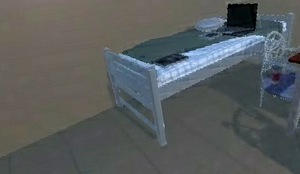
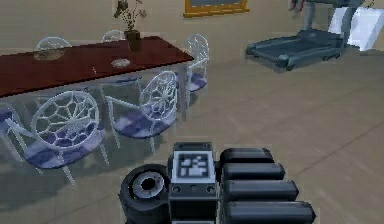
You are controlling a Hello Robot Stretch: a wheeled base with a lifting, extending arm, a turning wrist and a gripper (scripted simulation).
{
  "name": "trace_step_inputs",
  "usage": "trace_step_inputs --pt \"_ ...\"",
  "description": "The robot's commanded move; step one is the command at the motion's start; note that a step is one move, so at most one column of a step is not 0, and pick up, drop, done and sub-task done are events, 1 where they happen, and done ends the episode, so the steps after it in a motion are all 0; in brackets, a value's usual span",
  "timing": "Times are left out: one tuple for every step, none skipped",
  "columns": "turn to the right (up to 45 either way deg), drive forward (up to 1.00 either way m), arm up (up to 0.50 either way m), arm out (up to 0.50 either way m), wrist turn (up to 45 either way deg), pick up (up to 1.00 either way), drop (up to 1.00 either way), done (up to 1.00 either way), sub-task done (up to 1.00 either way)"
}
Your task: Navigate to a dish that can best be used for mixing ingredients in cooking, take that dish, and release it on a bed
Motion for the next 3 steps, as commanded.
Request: trace_step_inputs --pt "24.0 0.00 0.00 0.00 0.0 0.00 0.00 0.00 0.00" --pt "0.0 1.00 0.00 0.00 0.0 0.00 0.00 0.00 0.00" --pt "3.0 0.00 0.00 0.00 0.0 0.00 0.00 0.00 0.00"
